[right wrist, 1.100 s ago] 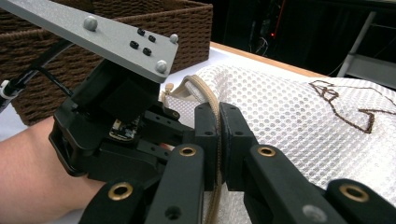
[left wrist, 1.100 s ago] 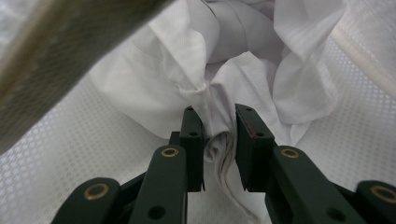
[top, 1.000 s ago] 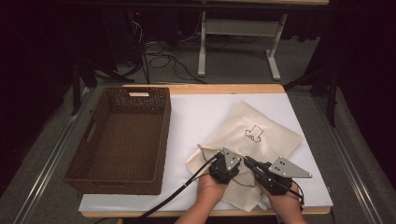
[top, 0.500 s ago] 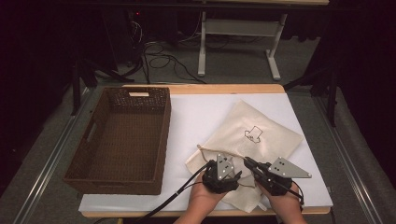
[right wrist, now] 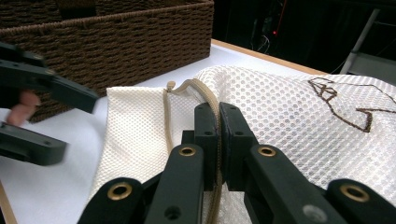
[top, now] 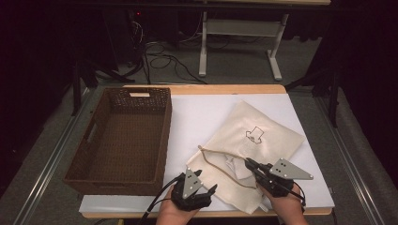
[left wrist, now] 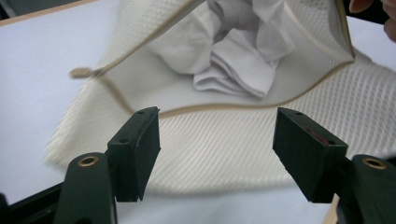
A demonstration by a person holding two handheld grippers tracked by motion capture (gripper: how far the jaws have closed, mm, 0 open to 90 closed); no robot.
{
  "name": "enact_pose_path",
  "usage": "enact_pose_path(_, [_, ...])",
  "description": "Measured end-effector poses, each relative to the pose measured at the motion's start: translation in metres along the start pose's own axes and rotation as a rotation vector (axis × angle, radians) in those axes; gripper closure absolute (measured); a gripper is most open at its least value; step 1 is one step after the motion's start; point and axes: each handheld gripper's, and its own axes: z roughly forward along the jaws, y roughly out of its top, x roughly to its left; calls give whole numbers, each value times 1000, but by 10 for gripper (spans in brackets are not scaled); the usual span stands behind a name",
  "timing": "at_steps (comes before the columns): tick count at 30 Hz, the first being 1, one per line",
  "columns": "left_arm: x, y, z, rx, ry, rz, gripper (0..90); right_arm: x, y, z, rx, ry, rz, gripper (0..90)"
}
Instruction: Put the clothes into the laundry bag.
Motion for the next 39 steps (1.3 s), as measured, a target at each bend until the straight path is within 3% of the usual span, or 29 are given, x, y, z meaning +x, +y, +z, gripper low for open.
enact_pose_path(3, [8, -8, -3, -11, -18, -46, 313, 0, 0, 1, 0, 2, 2, 878])
enact_pose_path(6, [10, -6, 0, 15, -27, -13, 265, 0, -1, 0, 4, 4, 0, 878])
enact_pose_path(12, [12, -6, -3, 0, -11, 6, 223, 2, -4, 1, 17, 7, -20, 878])
enact_pose_path(18, [15, -6, -8, -21, 0, -10, 219, 5, -4, 2, 31, 12, -29, 878])
enact_pose_path(26, [15, -5, -8, -24, 1, -4, 219, 8, -7, 5, 50, 22, -47, 877])
enact_pose_path(32, [14, -5, -8, -25, 1, 5, 219, 12, -13, 12, 109, 38, -70, 877])
enact_pose_path(39, [15, -5, -8, -13, 8, 10, 225, 15, -23, 26, 215, 55, -89, 877])
